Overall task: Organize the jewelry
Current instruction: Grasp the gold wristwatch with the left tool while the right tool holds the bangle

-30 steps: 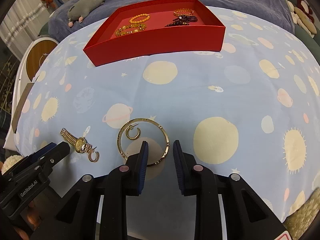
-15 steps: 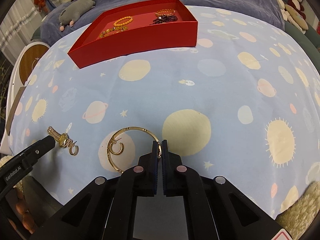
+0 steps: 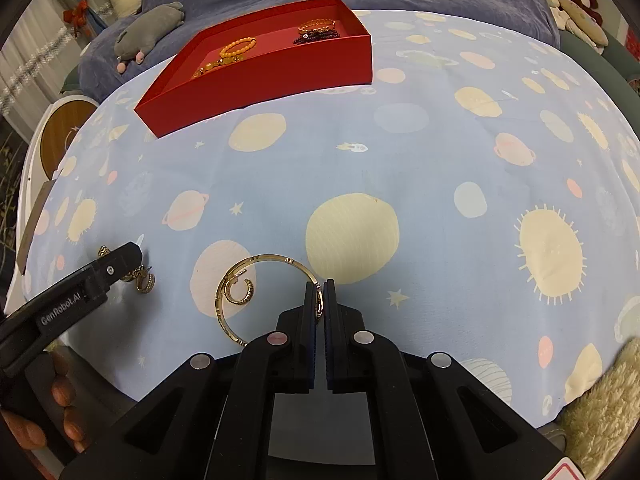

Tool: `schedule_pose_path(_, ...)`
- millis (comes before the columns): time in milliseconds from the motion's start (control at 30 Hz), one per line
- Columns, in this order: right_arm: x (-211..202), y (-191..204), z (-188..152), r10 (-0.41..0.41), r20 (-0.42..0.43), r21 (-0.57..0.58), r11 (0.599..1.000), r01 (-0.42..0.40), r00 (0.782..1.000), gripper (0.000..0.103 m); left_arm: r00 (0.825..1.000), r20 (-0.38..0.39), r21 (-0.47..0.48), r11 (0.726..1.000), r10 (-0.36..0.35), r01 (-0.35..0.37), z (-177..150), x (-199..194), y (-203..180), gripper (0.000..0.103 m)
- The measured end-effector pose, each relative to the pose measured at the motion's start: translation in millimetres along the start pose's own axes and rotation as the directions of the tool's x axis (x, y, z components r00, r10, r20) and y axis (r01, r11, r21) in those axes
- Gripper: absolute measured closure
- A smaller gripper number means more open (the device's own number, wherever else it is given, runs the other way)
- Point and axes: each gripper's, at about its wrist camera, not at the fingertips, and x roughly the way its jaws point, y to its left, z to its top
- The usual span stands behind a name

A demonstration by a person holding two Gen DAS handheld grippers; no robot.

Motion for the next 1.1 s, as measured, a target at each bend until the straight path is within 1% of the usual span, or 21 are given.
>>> schedule_pose_path(33,-0.3,-0.6,-0.5,0.001,0.0,0.001,1.0,-0.001,1.0,0.1,1.0,0.005,0.047,0.999,0.019,-0.019,-3.5,-0.2,-2.9,0.042)
schedule_pose_path(67,-0.4,-0.8,-0.6,0.003,0.0,0.002,1.0,-0.003,1.0,0.1,0.999,0.013,0.086,0.996,0.029,-0.03,-6.8,-1.1,-4.4,0.041)
schedule_pose_path(100,-0.6,-1.3,-0.9,0.004,0.0,0.004,1.0,-0.004,1.0,0.1,0.999,0.017,0.096,0.995,0.027,-0.029,-9.9,-2.7,-3.7,0.041)
schedule_pose_path(167,-1.1,-1.1,-1.9,0.004,0.002,0.004,1.0,-0.004,1.0,0.1,1.0,0.014,0.086,0.996,0.018,-0.02,-12.7,-5.3,1.7,0.042)
schedule_pose_path(233,-1.6,0.0,-3.0,0.0,0.004,-0.002,1.0,0.0,1.0,0.1,1.0,0.015,0.092,0.995,0.024,-0.025,-13.3,-5.9,3.3,0.045)
schedule_pose_path(433,-3.3,-0.3,-5.8,0.003,0.006,-0.009,1.0,-0.003,1.0,0.1,0.999,0.022,0.105,0.994,0.037,-0.039,-18.3,-8.5,4.0,0.046)
schedule_pose_path(533,-3.3,-1.3,-6.8,0.006,0.008,-0.005,1.0,-0.006,1.0,0.1,1.0,0.022,0.066,0.998,0.017,-0.019,-19.3,-11.4,10.8,0.046)
schedule_pose_path(667,-3.0,-0.8,-7.1,0.007,0.012,-0.003,1.0,-0.007,1.0,0.1,1.0,0.016,-0.02,1.0,-0.018,0.018,-13.2,-11.1,19.7,0.044)
schedule_pose_path(833,-2.9,-1.2,-7.2,0.012,0.013,0.003,1.0,-0.012,1.0,0.1,1.0,0.017,-0.018,1.0,-0.001,0.001,-10.5,-8.3,13.1,0.042)
schedule_pose_path(933,-3.0,-0.8,-7.3,0.011,0.017,0.004,1.0,-0.011,1.0,0.1,1.0,0.009,-0.027,1.0,-0.012,0.012,-7.5,-6.8,7.6,0.042)
schedule_pose_path(967,-3.0,-0.8,-7.4,0.011,0.018,0.003,1.0,-0.011,1.0,0.1,1.0,0.003,-0.031,1.0,-0.005,0.005,-5.9,-5.6,5.4,0.042)
schedule_pose_path(1067,-2.9,-0.7,-7.4,0.011,0.017,0.003,1.0,-0.011,1.0,0.1,0.999,-0.007,-0.03,0.998,0.054,-0.054,-2.1,-0.5,-1.1,0.044)
schedule_pose_path(1100,-2.8,-0.7,-7.3,0.012,0.016,0.004,1.0,-0.012,1.0,0.1,0.997,-0.004,-0.022,0.997,0.074,-0.074,-2.3,0.2,-3.0,0.047)
